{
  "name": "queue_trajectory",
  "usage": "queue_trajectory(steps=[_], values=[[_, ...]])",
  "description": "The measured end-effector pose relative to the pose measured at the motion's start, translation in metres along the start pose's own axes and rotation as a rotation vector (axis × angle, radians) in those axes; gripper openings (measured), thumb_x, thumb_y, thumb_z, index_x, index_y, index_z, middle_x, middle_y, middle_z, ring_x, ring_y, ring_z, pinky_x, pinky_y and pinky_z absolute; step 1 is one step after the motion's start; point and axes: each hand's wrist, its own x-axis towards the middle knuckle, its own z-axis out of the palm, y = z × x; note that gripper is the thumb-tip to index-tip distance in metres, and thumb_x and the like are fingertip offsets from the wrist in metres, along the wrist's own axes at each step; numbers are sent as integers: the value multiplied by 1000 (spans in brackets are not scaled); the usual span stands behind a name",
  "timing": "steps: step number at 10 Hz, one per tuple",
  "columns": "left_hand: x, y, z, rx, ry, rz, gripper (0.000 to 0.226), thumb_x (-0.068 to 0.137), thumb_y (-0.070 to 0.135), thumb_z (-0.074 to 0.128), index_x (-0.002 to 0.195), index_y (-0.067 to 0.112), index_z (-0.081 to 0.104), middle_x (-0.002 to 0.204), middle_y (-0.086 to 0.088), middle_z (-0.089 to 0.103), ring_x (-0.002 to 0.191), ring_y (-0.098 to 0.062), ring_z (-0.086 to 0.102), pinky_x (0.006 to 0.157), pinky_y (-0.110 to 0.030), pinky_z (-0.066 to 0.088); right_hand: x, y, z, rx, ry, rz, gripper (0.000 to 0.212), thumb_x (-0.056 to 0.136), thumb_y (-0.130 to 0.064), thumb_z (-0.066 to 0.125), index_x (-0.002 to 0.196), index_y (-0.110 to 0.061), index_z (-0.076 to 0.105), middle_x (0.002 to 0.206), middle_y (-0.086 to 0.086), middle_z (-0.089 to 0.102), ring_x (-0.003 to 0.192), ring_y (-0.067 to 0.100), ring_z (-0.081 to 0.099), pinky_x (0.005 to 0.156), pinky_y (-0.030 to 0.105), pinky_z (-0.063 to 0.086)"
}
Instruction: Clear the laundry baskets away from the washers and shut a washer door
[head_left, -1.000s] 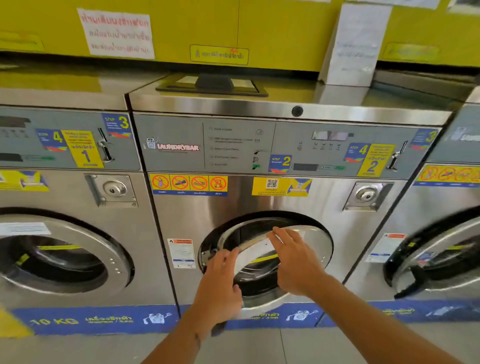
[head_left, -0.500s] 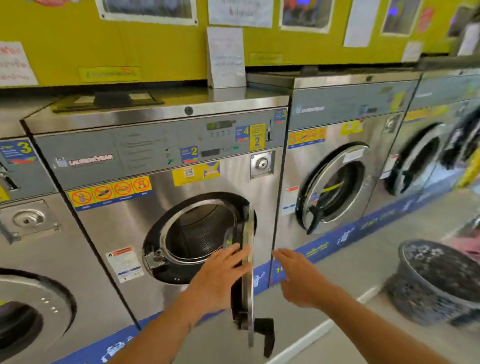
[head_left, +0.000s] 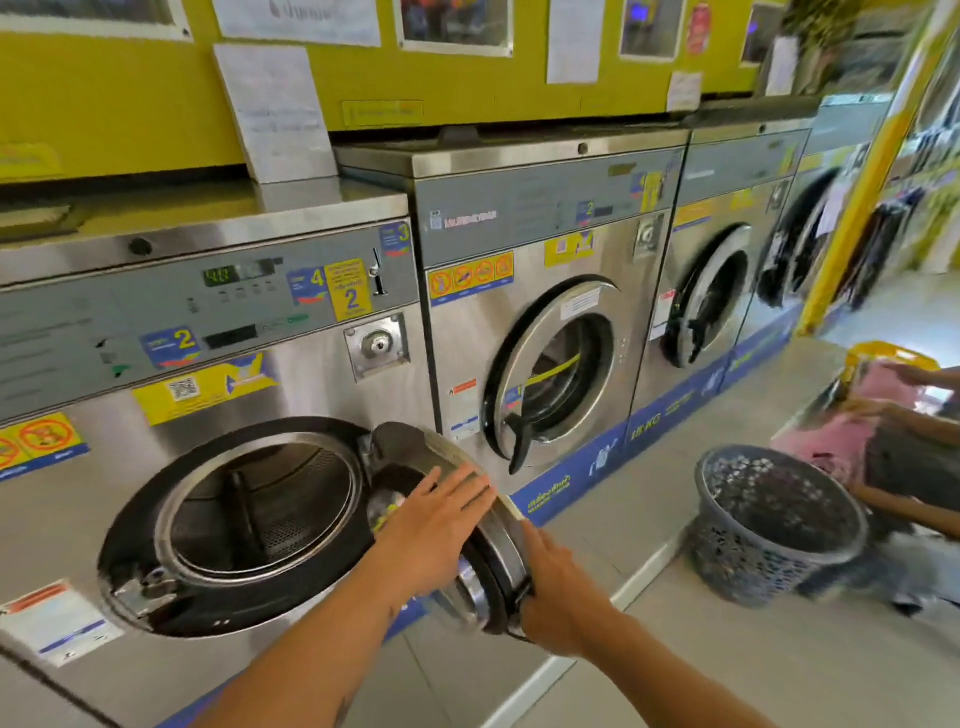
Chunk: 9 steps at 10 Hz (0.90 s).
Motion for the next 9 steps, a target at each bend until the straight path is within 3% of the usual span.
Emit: queue_trajectory(steps=[2,3,5,7,9], values=[[68,10,-2,-69,9,-159,89,77,4,56,152,17,10,162,-1,-1,149,-20,-5,122,-43,3,59,51,-41,34,54,-9,94,64,-29,64,146,-23,20,132,-1,40,124,28,45,104,43,41],[105,15,-3,-98,-20,-206,89,77,9,58,153,14,11,161,-3,4,149,-23,1,122,-43,5,93,68,-59,43,69,-9,93,63,-26,58,147,-18,18,136,4,37,127,30,41,105,43,40],[140,22,-7,-197,58,-290,81,74,9,60,147,15,26,152,-2,22,140,-23,23,119,-37,19,120,79,-69,5,95,-16,99,68,-23,66,151,-15,12,149,6,28,137,30,30,113,43,34],[115,24,-8,-437,95,-513,67,84,11,48,147,18,29,154,2,27,139,-21,29,116,-36,26,118,78,-83,66,71,-56,81,66,-18,55,142,-16,27,131,4,41,125,32,43,103,46,42],[20,8,-14,-463,114,-770,59,92,23,44,148,16,29,156,0,27,141,-20,30,116,-35,24,89,28,-83,-10,154,-230,71,76,-17,59,141,-23,30,139,1,42,124,27,46,99,45,48]])
